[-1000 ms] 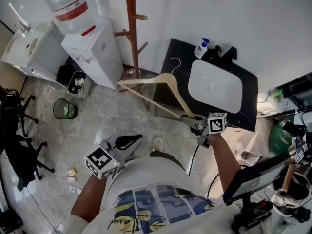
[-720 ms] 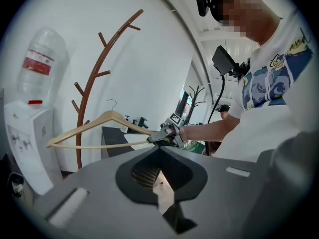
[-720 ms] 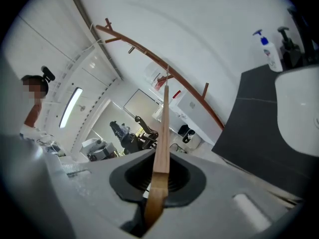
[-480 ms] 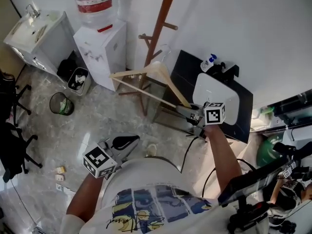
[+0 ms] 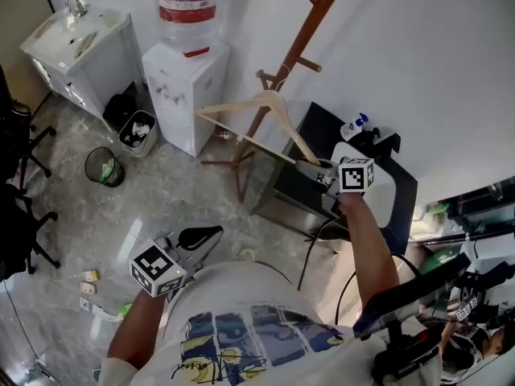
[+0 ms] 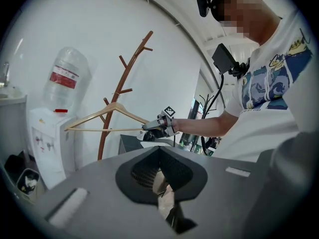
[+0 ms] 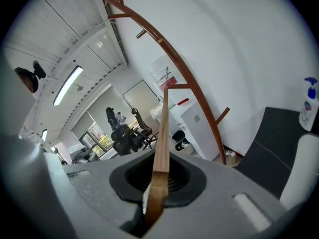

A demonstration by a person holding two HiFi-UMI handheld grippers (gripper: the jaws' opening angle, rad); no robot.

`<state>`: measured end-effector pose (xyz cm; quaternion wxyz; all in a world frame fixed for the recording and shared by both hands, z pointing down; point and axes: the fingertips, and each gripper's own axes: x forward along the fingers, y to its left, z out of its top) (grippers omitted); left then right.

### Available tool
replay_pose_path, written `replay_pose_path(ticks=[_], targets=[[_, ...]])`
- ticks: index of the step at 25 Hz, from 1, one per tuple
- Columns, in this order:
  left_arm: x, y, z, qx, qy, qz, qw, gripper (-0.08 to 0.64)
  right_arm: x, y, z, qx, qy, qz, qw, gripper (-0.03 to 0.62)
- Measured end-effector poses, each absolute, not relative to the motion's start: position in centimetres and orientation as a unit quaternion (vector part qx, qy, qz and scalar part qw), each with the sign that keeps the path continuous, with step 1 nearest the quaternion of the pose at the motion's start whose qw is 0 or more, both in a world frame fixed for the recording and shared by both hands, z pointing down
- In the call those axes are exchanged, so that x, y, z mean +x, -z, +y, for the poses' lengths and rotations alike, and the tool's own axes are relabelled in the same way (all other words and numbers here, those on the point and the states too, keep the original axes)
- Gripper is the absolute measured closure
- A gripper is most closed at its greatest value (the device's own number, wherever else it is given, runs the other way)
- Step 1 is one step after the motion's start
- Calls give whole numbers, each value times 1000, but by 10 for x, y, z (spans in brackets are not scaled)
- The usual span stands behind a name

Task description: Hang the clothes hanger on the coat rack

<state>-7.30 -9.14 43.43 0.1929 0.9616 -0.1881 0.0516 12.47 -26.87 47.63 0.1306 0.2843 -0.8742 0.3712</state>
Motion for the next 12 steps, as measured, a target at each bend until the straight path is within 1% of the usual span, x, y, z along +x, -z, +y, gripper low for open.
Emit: replay_pose_path(ticks=[12], targets=[[-94, -436, -105, 953, -45, -227, 196, 557, 129, -522, -310, 303, -398, -851, 160, 558]])
